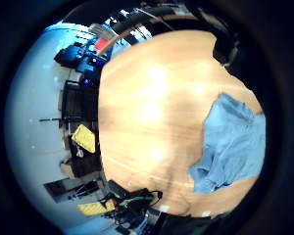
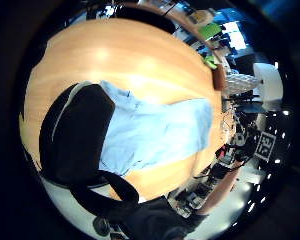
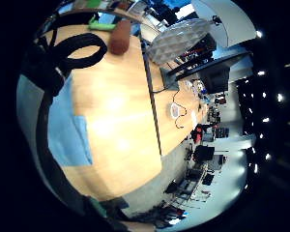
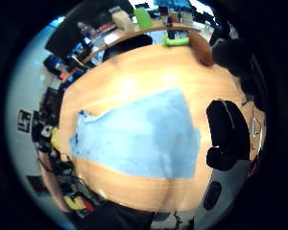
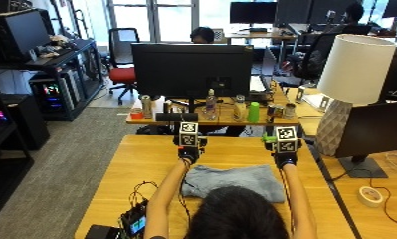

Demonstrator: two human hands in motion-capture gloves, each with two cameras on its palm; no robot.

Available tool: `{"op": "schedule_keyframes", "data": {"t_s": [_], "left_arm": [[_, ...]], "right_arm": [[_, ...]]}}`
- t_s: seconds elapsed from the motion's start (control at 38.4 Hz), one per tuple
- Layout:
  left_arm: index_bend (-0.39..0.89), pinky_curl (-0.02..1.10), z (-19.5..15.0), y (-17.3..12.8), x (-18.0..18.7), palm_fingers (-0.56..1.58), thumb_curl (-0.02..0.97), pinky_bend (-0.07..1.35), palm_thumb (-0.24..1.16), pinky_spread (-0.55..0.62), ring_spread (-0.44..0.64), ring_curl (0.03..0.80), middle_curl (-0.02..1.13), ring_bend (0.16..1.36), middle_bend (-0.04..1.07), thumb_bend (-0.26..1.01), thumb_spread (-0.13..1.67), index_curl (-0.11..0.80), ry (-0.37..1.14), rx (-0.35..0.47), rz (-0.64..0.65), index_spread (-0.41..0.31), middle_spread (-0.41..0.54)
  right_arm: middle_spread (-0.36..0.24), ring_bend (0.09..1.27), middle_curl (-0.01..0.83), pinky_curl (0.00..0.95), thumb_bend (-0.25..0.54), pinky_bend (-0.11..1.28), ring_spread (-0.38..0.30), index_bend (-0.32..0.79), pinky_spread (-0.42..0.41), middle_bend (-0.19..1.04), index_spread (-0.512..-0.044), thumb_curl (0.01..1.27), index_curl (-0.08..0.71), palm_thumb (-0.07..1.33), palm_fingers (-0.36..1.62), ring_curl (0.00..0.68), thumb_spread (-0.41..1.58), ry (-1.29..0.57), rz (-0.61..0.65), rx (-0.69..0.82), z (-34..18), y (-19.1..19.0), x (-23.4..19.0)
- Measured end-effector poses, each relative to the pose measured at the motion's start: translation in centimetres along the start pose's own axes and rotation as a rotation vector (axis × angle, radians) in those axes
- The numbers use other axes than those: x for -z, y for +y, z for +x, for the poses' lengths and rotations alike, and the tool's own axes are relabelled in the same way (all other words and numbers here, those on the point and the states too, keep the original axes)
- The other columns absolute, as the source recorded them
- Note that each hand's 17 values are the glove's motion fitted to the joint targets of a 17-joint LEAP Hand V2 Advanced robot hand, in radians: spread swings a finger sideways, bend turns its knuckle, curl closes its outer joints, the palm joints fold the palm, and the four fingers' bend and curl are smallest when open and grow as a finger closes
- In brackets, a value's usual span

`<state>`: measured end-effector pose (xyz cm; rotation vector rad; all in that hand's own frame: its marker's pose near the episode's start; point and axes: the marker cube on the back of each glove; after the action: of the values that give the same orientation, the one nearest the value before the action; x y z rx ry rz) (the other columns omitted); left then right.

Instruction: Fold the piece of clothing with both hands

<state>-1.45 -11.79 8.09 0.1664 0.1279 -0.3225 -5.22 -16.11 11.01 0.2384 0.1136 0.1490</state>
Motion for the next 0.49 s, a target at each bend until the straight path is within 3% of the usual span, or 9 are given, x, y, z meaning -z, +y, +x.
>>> {"op": "schedule_keyframes", "data": {"t_s": [0.1, 0.18, 0.23, 0.34, 0.49], "left_arm": [[0.04, 0.49, 2.1, -0.2, 1.7, 0.31, 0.622, 0.58, 0.25, -0.13, -0.14, 0.509, 0.50, 0.63, 0.07, -0.08, 1.13, 0.421, -0.023, -0.052, 0.093, -0.067, -0.055], [0.08, 0.48, 2.6, 0.9, 3.2, 0.25, 0.563, 0.59, 0.20, -0.08, -0.09, 0.495, 0.46, 0.64, 0.08, -0.06, 1.18, 0.398, 0.026, -0.095, 0.062, -0.047, -0.015], [0.12, 0.47, 2.9, 1.9, 4.0, 0.21, 0.531, 0.59, 0.17, -0.04, -0.06, 0.478, 0.43, 0.64, 0.07, -0.04, 1.21, 0.391, 0.067, -0.137, 0.032, -0.043, 0.003], [0.16, 0.46, 3.6, 3.8, 4.9, 0.14, 0.476, 0.57, 0.15, 0.05, 0.00, 0.467, 0.39, 0.64, 0.08, -0.03, 1.25, 0.392, 0.107, -0.215, 0.032, -0.038, 0.048], [0.17, 0.43, 4.1, 6.8, 3.8, 0.14, 0.414, 0.57, 0.13, 0.12, 0.05, 0.439, 0.33, 0.66, 0.10, -0.02, 1.30, 0.386, 0.071, -0.235, 0.002, -0.037, 0.077]], "right_arm": [[-0.175, 0.56, 0.470, 0.419, 0.006, 0.60, -0.230, 0.00, -0.282, 0.21, -0.297, 0.69, 0.364, 1.04, 0.96, 0.475, 0.77, 0.085, 0.006, -0.012, 3.6, 0.1, -0.9], [-0.155, 0.59, 0.450, 0.445, -0.020, 0.69, -0.213, -0.09, -0.248, 0.14, -0.313, 0.64, 0.299, 0.99, 0.74, 0.492, 0.90, 0.083, -0.001, 0.001, 4.8, -1.9, -2.1], [-0.139, 0.62, 0.439, 0.458, -0.025, 0.74, -0.200, -0.09, -0.225, 0.13, -0.318, 0.61, 0.264, 0.95, 0.65, 0.499, 0.99, 0.111, -0.021, -0.017, 5.9, -3.2, -2.5], [-0.126, 0.65, 0.422, 0.447, -0.019, 0.78, -0.182, -0.06, -0.192, 0.16, -0.325, 0.56, 0.190, 0.91, 0.59, 0.480, 1.11, 0.135, -0.034, -0.043, 7.2, -2.7, -0.5], [-0.122, 0.69, 0.419, 0.424, -0.015, 0.81, -0.179, -0.03, -0.174, 0.20, -0.329, 0.49, 0.118, 0.86, 0.63, 0.457, 1.23, 0.082, -0.077, -0.071, 8.2, -1.1, -0.3]]}}
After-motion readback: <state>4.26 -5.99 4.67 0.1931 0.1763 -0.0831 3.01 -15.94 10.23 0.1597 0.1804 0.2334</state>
